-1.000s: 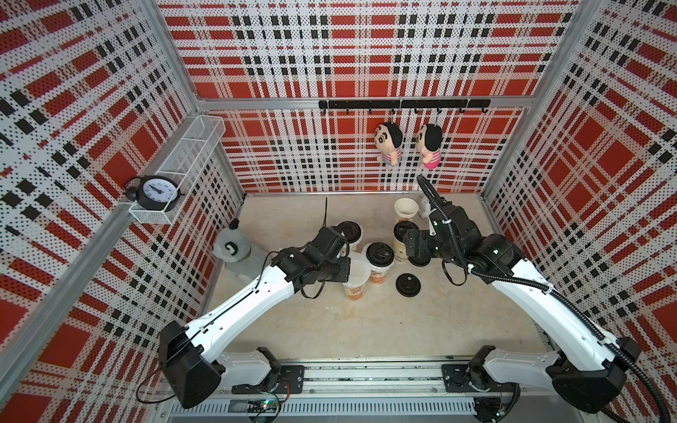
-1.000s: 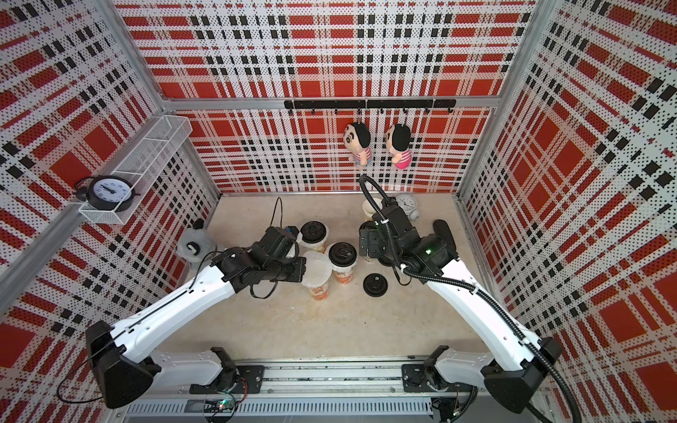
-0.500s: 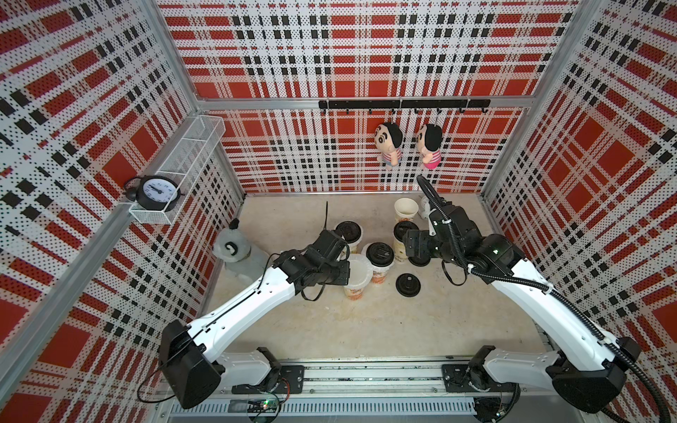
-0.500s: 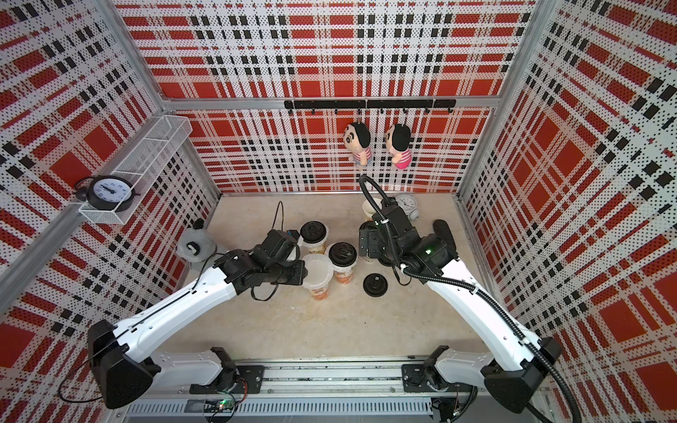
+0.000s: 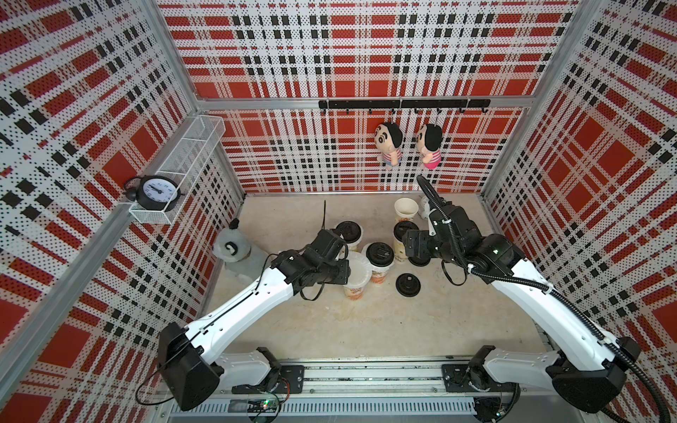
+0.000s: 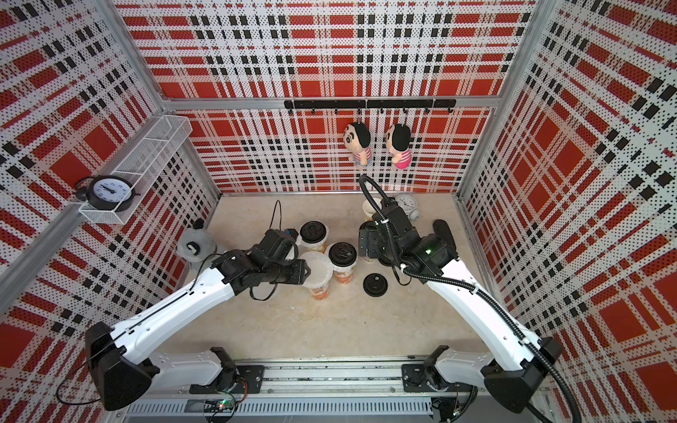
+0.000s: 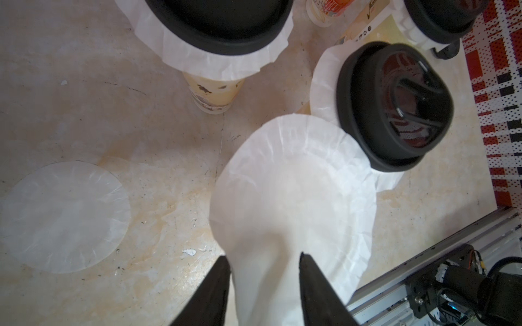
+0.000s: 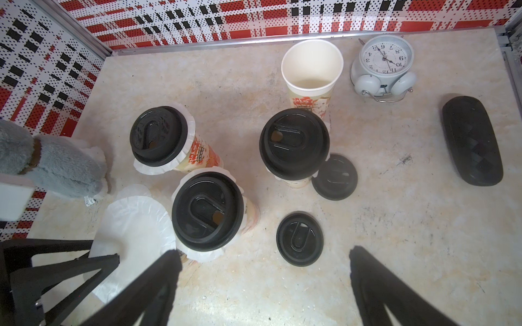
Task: Put the leak-proof paper on the milk tea cups
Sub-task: Place the leak-proof paper at the cup, then move the cup lid to the center of the board.
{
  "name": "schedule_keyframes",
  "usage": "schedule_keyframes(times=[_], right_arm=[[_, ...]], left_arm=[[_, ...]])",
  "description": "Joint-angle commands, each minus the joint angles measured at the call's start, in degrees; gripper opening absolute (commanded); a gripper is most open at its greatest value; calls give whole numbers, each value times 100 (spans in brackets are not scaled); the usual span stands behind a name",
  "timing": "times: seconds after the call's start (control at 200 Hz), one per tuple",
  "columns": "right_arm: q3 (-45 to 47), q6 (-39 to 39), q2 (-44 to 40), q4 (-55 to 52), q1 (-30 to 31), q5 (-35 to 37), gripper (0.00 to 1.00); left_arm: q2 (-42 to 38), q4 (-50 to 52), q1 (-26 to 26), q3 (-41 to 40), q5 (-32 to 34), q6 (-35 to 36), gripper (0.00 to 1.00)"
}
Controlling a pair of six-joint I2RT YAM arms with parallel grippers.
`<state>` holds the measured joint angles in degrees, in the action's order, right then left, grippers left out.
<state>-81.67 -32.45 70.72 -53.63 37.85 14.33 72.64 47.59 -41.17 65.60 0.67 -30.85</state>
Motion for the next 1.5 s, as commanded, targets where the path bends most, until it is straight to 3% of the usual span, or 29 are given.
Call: schedule_keyframes(times=[0.0, 0.721, 0.982, 1.062, 1.278, 1.493], right_arm=[[12, -41, 28, 80, -35, 6, 96], [361, -343, 12, -82, -190, 179, 97], [1600, -351, -167, 295, -1262, -218, 97], [2145, -397, -181, 594, -1530, -623, 97], [3225, -732, 165, 1299, -1577, -997, 94], [3562, -950, 607, 1786, -1559, -1108, 81]], left_arm=[[-144, -22, 47, -97, 47, 0, 52], [-320, 172, 8, 224, 149, -32, 68], [-426, 211, 88, 900, 481, 127, 76], [-427, 105, 206, 1044, 590, 182, 77], [-617, -413, 705, 978, 452, 234, 80], [-705, -479, 943, 827, 289, 339, 79]])
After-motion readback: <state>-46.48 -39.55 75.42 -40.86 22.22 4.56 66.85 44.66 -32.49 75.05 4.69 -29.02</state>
